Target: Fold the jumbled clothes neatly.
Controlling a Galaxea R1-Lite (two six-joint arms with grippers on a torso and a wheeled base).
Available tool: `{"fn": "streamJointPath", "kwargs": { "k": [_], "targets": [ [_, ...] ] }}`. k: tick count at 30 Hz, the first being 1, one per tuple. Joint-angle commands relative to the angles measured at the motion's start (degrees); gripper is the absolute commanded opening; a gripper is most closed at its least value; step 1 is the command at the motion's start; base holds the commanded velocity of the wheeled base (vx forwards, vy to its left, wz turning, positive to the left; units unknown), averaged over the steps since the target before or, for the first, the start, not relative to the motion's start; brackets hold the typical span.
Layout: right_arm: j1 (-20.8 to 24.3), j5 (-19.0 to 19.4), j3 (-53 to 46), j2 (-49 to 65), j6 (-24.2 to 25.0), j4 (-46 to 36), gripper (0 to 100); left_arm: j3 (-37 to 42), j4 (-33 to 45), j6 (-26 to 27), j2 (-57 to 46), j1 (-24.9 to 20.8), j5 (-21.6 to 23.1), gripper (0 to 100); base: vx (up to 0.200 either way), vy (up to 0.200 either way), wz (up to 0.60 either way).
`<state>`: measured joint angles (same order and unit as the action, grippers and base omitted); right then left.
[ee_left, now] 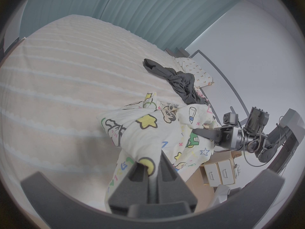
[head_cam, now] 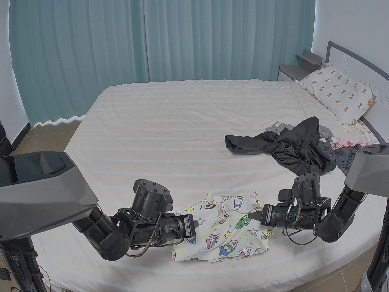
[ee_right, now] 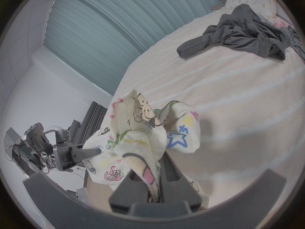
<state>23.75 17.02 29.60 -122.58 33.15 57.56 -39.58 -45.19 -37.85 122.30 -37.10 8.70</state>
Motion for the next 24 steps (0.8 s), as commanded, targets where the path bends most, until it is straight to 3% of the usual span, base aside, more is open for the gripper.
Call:
{"fn": "streamJointPath", "kwargs": {
  "k": [1, 8, 13, 24],
  "targets": [
    [-0.02, -0.06, 0.81, -2.32, -0.45, 0.0, 0, -0.67, -0.25, 0.23, 3.74, 0.71, -0.44, 0, 0.0, 0.0, 0.0],
    [0.07, -0.32, 2.39, -6.18, -0.89, 0.09, 0, -2.34, -1.57, 0.23, 6.9, 2.55, -4.4, 0, 0.0, 0.0, 0.0],
    [0.25, -0.49, 4.24, -9.17, -4.14, 0.36, 0, -2.25, -5.79, 0.5, 8.05, 4.84, -6.86, 0, 0.0, 0.0, 0.0],
    [0.51, -1.11, 8.02, -12.51, -5.2, 0.36, 0, -3.57, -5.79, 1.03, 11.12, 8.27, -7.12, 0, 0.0, 0.0, 0.0]
  ]
}}
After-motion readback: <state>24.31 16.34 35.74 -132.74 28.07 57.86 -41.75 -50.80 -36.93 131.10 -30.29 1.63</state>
